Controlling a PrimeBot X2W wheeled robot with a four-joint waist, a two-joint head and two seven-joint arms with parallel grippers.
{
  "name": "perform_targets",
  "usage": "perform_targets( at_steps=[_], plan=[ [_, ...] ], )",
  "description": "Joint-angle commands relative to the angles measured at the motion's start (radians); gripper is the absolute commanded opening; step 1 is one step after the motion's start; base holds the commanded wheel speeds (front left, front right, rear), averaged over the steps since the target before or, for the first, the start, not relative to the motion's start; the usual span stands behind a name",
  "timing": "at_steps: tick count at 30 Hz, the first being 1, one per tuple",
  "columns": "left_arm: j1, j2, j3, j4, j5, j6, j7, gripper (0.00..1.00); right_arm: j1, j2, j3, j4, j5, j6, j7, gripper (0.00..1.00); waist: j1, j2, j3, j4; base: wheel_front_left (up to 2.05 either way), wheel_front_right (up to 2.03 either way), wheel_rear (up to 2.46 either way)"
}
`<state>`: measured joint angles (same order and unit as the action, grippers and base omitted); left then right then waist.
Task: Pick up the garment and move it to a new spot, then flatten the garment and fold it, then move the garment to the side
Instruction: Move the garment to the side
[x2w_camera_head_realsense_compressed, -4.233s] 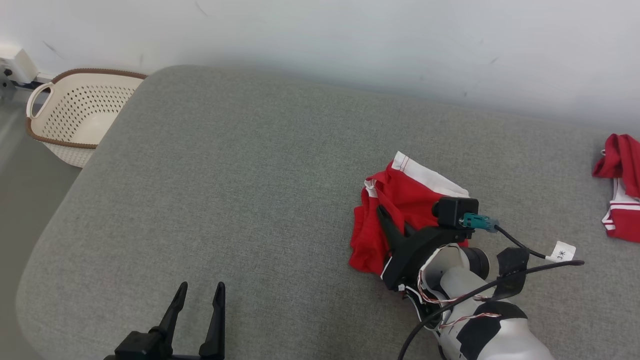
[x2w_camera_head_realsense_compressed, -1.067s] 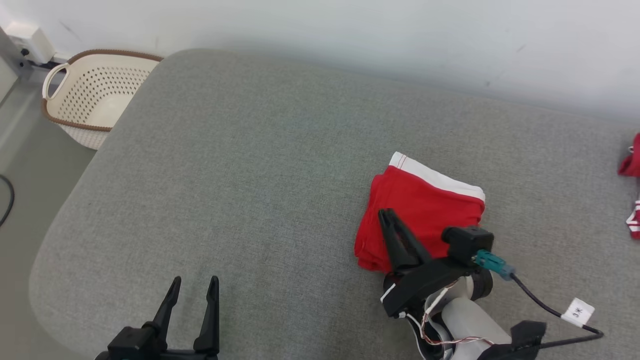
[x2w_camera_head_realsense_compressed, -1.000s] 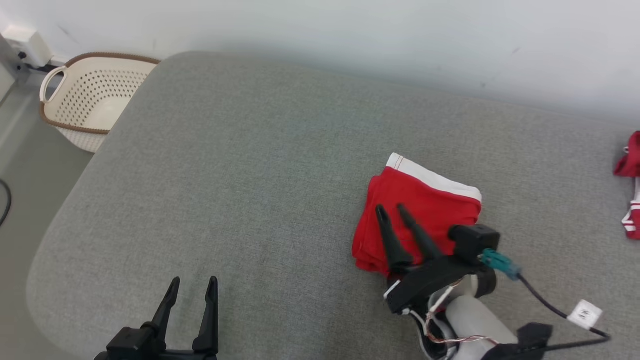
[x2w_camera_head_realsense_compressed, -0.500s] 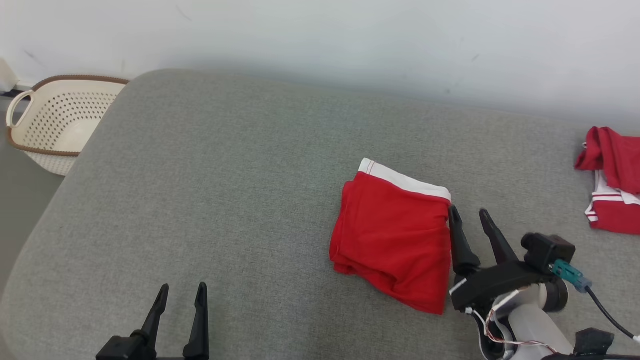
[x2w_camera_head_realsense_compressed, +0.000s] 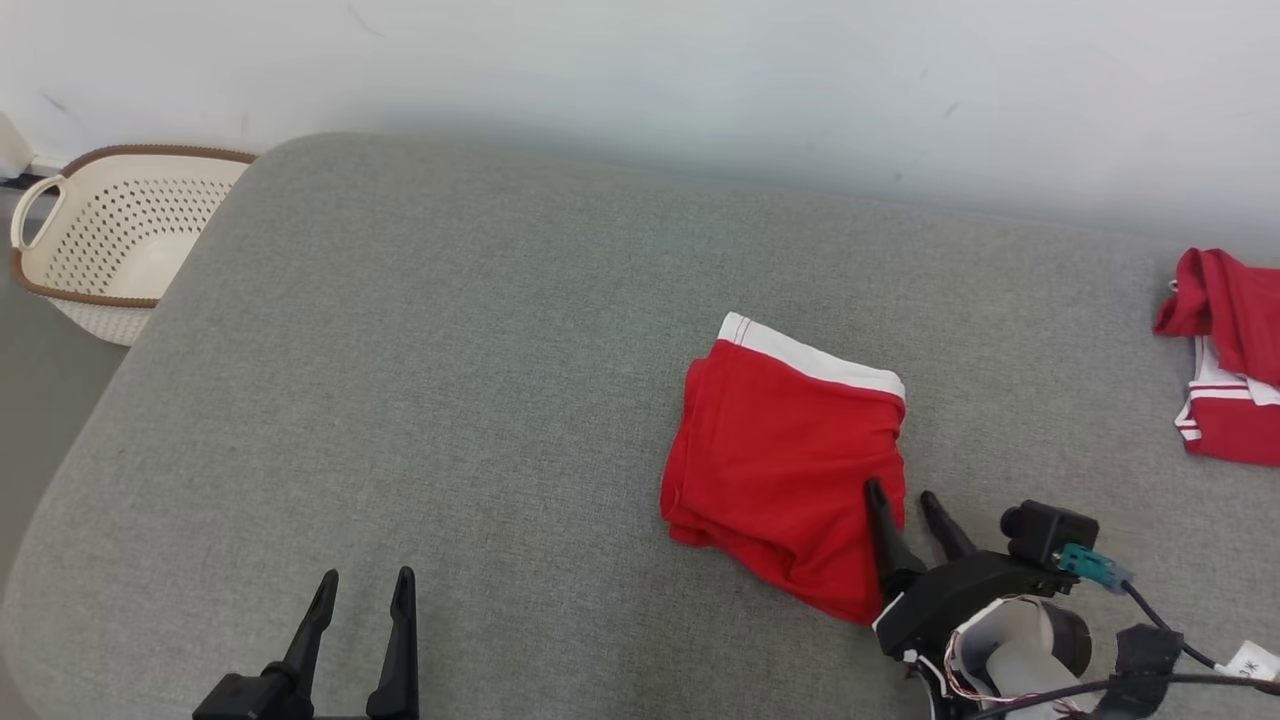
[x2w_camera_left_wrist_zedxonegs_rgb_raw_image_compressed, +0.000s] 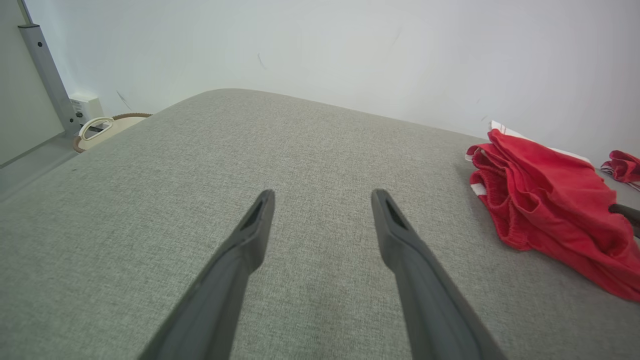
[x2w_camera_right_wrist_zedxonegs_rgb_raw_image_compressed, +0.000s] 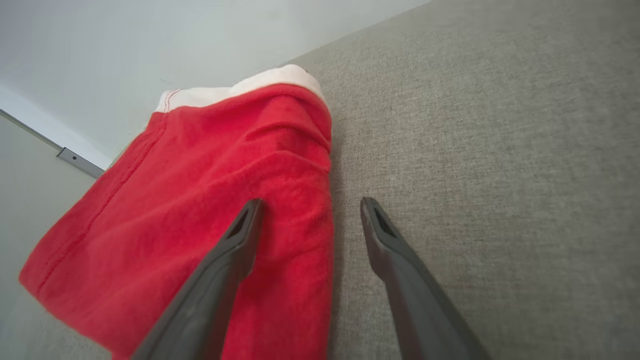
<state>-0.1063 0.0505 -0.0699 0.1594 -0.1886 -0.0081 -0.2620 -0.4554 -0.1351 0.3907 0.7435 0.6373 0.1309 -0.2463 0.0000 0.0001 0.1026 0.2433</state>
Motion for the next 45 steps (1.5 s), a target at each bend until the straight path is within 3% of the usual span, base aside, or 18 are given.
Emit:
perform_targets(
  at_steps=[1, 10, 11, 12, 13, 29, 45],
  plan=[
    [0.001, 0.0, 0.003, 0.001, -0.001, -0.003, -0.004, 1.0, -0.01, 0.003, 0.013, 0.013, 0.02, 0.0, 0.002, 1.0, 0.0, -0.0001, 0.003, 0.004, 0.0, 0.0, 0.0],
    [-0.003, 0.0, 0.004, 0.002, -0.004, -0.003, -0.004, 1.0, -0.035, 0.026, 0.122, 0.085, 0.15, 0.0, 0.068, 1.0, 0.0, -0.0001, 0.008, 0.007, 0.0, 0.0, 0.0],
    [-0.003, 0.0, 0.004, 0.002, -0.005, -0.003, -0.004, 1.0, -0.036, 0.029, 0.136, 0.091, 0.164, 0.0, 0.078, 0.8, 0.0, -0.0001, 0.009, 0.007, 0.0, 0.0, 0.0],
    [-0.003, 0.0, 0.004, 0.002, -0.005, -0.003, -0.004, 1.0, -0.038, 0.03, 0.151, 0.095, 0.175, 0.0, 0.084, 0.31, 0.0, -0.0001, 0.009, 0.006, 0.0, 0.0, 0.0],
    [-0.004, 0.0, 0.004, 0.002, -0.005, -0.003, -0.004, 1.0, -0.042, 0.027, 0.162, 0.097, 0.183, 0.0, 0.081, 0.0, 0.0, -0.0001, 0.01, 0.006, 0.0, 0.0, 0.0],
    [0.003, 0.0, 0.019, -0.004, 0.01, -0.006, -0.004, 1.0, -0.177, -0.085, 0.298, 0.111, 0.136, 0.0, -0.007, 0.0, 0.0, -0.0001, 0.017, -0.07, 0.0, 0.0, 0.0],
    [-0.049, 0.01, 0.061, -0.085, 0.043, -0.047, -0.004, 1.0, -0.513, -0.293, 0.466, 0.134, 0.061, 0.0, 0.075, 0.0, 0.0, -0.0001, 0.163, -0.21, 0.0, 0.0, 0.0]
  ],
)
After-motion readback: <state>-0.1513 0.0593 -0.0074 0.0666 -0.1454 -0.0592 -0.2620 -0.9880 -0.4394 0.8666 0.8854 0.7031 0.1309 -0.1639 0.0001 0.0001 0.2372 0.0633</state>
